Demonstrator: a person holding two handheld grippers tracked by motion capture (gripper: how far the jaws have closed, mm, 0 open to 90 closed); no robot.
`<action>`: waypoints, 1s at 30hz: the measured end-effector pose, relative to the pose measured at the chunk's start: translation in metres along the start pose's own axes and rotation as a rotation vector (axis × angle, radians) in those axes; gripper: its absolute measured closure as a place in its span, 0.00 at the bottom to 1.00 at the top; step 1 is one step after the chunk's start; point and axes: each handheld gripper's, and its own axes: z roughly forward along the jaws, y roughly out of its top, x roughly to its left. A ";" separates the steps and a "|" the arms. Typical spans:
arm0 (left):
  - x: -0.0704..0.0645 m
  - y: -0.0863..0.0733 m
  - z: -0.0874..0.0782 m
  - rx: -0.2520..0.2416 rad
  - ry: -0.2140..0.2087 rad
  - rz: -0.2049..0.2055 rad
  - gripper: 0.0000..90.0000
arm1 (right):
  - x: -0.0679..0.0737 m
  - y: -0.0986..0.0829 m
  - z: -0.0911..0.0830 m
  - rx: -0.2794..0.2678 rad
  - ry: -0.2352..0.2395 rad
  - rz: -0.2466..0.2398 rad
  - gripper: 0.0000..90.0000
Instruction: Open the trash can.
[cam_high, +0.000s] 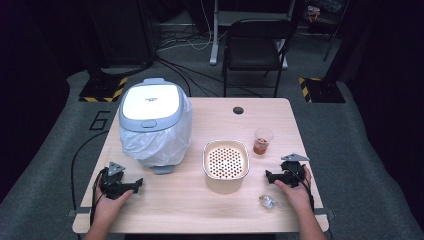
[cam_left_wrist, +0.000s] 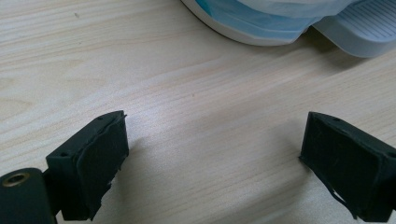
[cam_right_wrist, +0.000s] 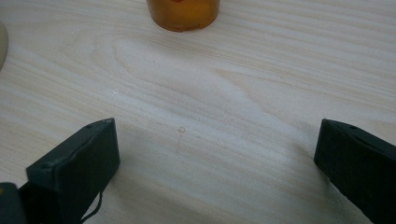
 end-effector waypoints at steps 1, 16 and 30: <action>0.000 0.000 0.000 0.002 0.000 -0.003 0.08 | 0.000 0.000 0.000 0.000 0.000 0.000 0.00; -0.002 0.000 0.000 -0.009 0.017 -0.005 0.09 | 0.001 0.000 0.000 0.002 -0.009 0.009 0.00; -0.004 -0.003 -0.004 -0.026 0.043 -0.040 0.15 | 0.002 0.000 0.000 -0.002 -0.012 0.010 0.00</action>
